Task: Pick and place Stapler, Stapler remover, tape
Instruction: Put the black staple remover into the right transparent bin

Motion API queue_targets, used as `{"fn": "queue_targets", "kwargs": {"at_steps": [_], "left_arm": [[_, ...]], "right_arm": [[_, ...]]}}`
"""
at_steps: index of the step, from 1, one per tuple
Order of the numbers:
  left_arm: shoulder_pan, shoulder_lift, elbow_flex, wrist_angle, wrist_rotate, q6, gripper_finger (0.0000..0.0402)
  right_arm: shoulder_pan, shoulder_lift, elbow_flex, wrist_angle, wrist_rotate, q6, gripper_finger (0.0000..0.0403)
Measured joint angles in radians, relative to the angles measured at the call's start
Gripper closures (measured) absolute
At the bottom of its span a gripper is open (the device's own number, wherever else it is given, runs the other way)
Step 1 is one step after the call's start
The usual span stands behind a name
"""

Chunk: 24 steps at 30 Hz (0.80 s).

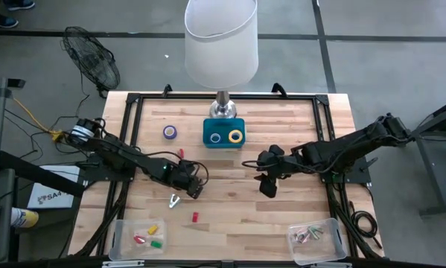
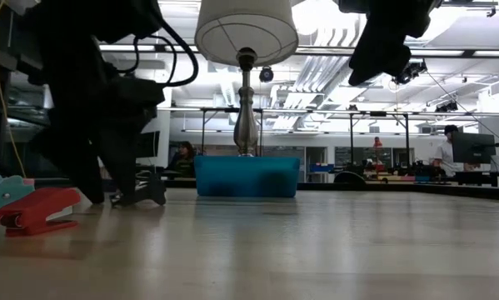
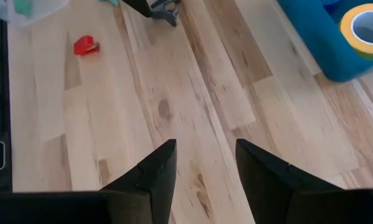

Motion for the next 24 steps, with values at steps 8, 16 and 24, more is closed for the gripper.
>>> {"fn": "queue_targets", "kwargs": {"at_steps": [8, 16, 24], "left_arm": [[0.000, 0.015, 0.004, 0.004, -0.032, -0.039, 0.0127], [0.000, 0.018, 0.019, -0.006, -0.023, 0.088, 0.0127], [0.000, 0.019, 0.019, 0.018, -0.033, 0.092, 0.0127]], "right_arm": [[-0.013, 0.000, 0.000, -0.015, -0.029, -0.049, 0.0247], [-0.014, 0.000, 0.000, -0.029, -0.024, -0.098, 0.0247], [-0.032, 0.000, 0.000, -0.032, -0.020, -0.126, 0.0247]]}}
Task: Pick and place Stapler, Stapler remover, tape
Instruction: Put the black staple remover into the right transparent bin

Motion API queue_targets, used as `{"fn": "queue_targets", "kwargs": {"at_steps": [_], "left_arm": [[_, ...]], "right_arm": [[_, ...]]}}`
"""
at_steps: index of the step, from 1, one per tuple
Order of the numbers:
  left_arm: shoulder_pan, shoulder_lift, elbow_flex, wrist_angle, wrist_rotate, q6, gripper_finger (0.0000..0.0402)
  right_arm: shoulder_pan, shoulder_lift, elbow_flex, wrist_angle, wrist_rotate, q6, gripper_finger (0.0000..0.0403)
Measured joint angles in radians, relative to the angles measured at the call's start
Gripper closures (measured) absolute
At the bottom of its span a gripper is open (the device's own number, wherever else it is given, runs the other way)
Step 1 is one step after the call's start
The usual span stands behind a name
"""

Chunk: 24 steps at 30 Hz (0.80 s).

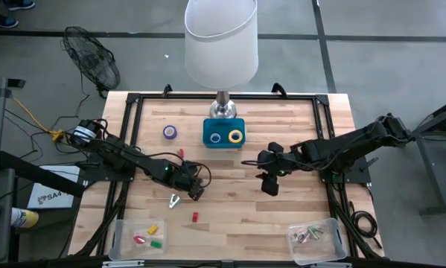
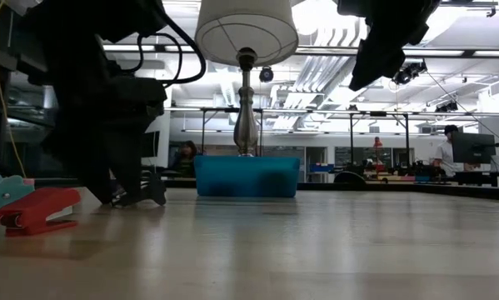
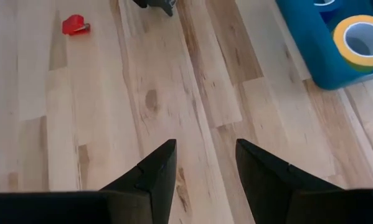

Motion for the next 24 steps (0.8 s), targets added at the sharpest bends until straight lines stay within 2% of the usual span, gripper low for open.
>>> {"fn": "queue_targets", "kwargs": {"at_steps": [9, 24], "left_arm": [[0.000, 0.018, 0.003, 0.006, -0.025, 0.001, 0.0136], [0.001, 0.051, 0.003, 0.034, -0.011, 0.059, 0.0246]], "right_arm": [[-0.021, 0.000, 0.000, -0.004, 0.001, -0.031, 0.0247], [-0.025, 0.000, 0.000, -0.004, 0.004, -0.049, 0.0247]]}}
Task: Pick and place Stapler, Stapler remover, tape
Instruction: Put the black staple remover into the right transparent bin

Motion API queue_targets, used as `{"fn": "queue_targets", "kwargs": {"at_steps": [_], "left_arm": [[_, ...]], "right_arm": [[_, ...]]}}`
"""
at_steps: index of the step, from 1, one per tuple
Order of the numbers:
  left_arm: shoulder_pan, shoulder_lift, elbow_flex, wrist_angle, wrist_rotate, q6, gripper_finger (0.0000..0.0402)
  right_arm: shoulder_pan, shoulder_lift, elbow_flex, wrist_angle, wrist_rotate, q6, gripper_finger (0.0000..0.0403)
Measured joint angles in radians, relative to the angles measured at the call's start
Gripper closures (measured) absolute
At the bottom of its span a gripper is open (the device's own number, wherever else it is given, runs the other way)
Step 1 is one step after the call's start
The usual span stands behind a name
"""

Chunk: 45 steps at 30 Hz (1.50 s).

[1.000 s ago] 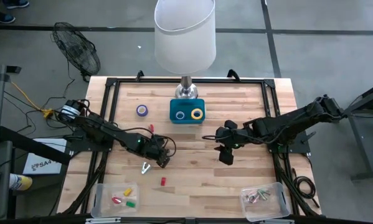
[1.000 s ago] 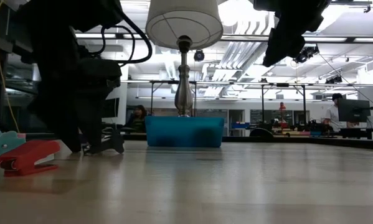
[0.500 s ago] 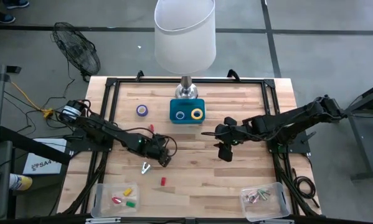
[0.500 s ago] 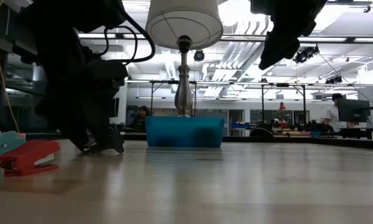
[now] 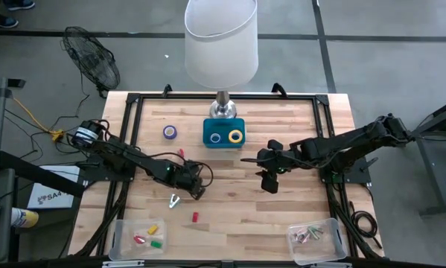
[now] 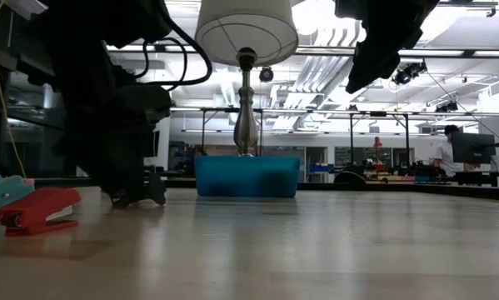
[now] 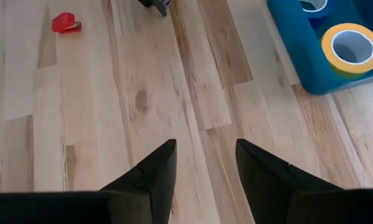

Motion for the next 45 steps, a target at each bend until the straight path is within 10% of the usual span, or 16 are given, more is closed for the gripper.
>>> {"fn": "queue_targets", "kwargs": {"at_steps": [13, 31, 45], "left_arm": [[-0.001, 0.005, 0.026, 0.085, 0.017, 0.265, 0.0321], [0.000, 0.000, 0.417, 0.082, -0.376, 1.226, 0.0312], [0.009, 0.000, 0.439, 0.078, -0.402, 1.310, 0.0312]], "right_arm": [[0.000, 0.000, 0.000, 0.009, -0.003, -0.005, 0.0247], [0.001, 0.000, 0.000, 0.344, 0.012, -0.398, 0.0247], [0.001, 0.000, 0.000, 0.377, 0.070, -0.622, 0.0200]]}}
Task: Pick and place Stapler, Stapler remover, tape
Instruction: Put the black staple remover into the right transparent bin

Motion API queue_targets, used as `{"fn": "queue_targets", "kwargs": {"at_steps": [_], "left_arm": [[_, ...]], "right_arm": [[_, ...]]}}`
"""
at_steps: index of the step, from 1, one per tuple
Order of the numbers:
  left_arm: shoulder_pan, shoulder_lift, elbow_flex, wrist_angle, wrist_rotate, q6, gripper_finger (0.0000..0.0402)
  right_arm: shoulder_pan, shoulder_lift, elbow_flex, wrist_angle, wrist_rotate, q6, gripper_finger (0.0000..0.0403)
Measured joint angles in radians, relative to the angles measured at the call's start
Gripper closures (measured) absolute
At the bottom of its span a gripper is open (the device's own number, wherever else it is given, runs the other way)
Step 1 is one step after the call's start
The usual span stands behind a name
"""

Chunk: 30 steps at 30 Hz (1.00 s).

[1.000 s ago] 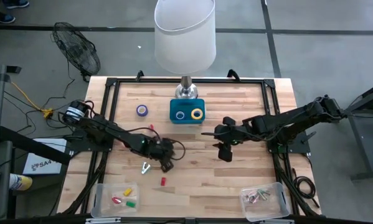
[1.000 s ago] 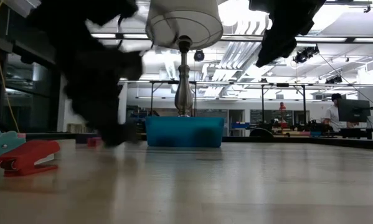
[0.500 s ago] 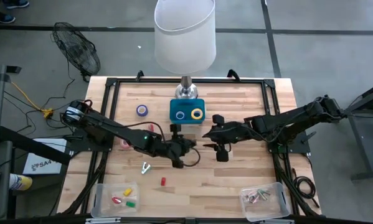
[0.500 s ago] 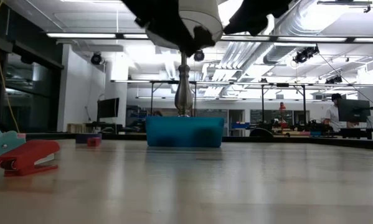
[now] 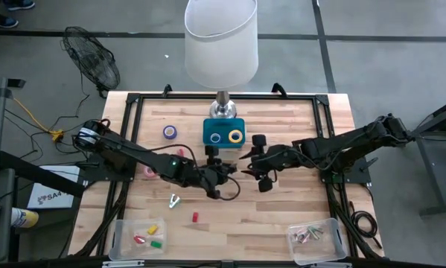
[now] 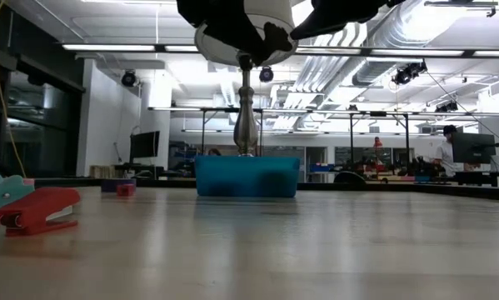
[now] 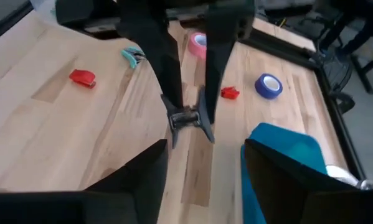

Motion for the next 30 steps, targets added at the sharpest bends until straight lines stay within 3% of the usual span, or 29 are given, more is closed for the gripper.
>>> {"fn": "queue_targets", "kwargs": {"at_steps": [8, 30], "left_arm": [[0.041, 0.000, 0.000, -0.001, 0.040, -0.014, 0.0312], [0.056, -0.002, 0.000, 0.051, 0.087, -0.007, 0.0312]], "right_arm": [[0.000, 0.000, 0.000, 0.051, -0.018, -0.024, 0.0174], [-0.002, 0.072, 0.000, 0.108, 0.008, -0.023, 0.0195]]}}
